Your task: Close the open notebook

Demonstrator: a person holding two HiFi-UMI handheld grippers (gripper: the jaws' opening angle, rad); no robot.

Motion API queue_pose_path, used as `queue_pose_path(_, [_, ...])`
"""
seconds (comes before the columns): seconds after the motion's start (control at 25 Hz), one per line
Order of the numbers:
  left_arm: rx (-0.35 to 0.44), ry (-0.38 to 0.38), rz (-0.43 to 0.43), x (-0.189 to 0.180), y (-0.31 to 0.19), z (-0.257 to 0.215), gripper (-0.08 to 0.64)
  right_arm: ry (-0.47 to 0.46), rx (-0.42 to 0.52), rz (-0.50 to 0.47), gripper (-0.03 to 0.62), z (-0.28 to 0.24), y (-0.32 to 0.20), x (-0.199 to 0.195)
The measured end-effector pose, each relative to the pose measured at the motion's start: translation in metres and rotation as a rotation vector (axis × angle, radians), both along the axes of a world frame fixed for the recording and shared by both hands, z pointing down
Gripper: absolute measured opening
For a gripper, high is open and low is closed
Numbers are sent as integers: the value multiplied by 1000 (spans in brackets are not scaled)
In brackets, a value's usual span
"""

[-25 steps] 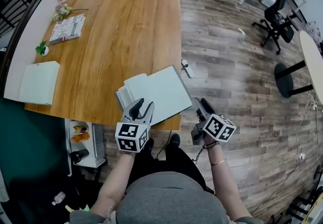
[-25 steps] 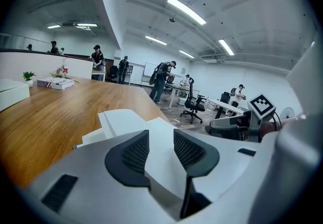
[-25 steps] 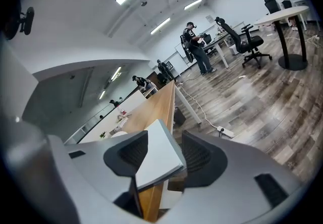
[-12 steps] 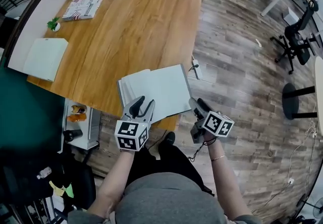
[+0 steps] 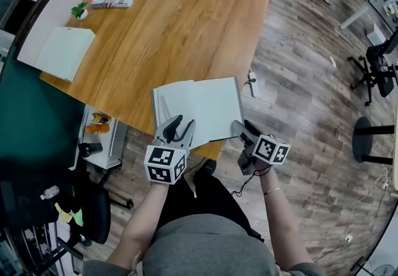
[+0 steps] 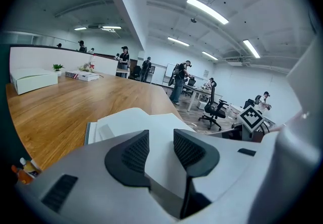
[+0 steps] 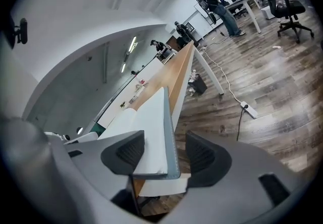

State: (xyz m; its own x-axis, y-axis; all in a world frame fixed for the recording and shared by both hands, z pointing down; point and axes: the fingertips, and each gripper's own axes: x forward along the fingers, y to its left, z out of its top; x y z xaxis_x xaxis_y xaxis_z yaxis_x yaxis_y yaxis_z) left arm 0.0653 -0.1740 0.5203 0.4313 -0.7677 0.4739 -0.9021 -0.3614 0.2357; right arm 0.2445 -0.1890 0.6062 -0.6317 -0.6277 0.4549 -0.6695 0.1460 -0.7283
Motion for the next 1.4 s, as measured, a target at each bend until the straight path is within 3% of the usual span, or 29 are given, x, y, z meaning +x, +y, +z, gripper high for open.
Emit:
queue_pose_path(0.24, [-10, 6, -23, -3, 1, 3, 163, -55, -10, -36, 209, -2, 0, -6])
queue_pose_path(0.76, [-7, 16, -16, -7, 0, 6, 161, -36, 20, -60, 91, -13, -1, -4])
queue_pose_path(1.4, [20, 37, 2, -16, -2, -1, 155, -28, 111, -24, 46, -58, -2, -11])
